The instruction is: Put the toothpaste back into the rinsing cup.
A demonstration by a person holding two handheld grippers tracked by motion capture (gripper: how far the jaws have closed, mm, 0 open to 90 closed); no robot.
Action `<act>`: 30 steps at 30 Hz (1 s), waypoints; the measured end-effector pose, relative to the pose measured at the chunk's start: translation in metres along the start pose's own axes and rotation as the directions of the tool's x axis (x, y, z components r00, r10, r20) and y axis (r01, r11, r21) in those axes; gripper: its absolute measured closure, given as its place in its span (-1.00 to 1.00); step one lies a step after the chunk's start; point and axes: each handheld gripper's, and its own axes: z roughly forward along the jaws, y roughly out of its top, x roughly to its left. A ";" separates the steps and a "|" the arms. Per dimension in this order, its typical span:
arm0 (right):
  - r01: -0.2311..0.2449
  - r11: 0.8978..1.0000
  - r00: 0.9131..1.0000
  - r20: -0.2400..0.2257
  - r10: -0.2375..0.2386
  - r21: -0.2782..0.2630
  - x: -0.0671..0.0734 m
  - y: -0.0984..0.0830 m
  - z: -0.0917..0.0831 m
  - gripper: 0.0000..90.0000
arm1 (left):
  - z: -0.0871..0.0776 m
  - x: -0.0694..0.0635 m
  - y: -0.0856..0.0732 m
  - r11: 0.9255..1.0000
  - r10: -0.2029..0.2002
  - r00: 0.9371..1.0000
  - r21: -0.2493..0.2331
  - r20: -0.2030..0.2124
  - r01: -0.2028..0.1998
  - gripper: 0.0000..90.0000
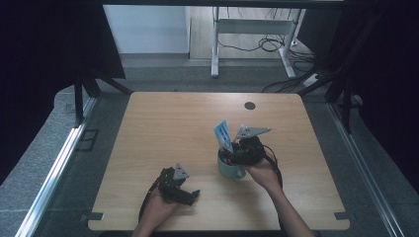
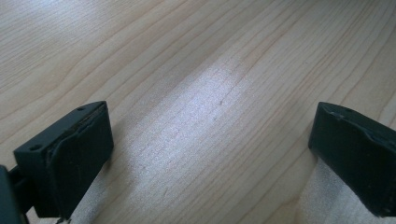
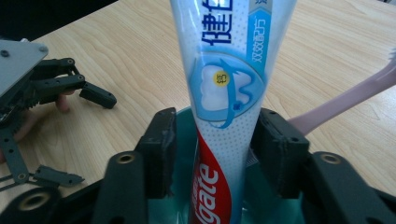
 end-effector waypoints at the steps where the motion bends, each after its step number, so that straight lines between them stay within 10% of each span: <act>1: 0.003 1.000 1.000 0.000 -0.003 -0.002 0.000 0.000 -0.001 0.04 | 0.000 0.000 0.000 1.000 0.000 1.000 0.000 0.000 0.000 -1.00; 30: 0.030 0.999 0.999 0.035 -0.030 -0.025 0.003 -0.013 -0.042 -0.49 | 0.000 0.000 0.000 1.000 -0.002 1.000 -0.001 0.000 0.002 -1.00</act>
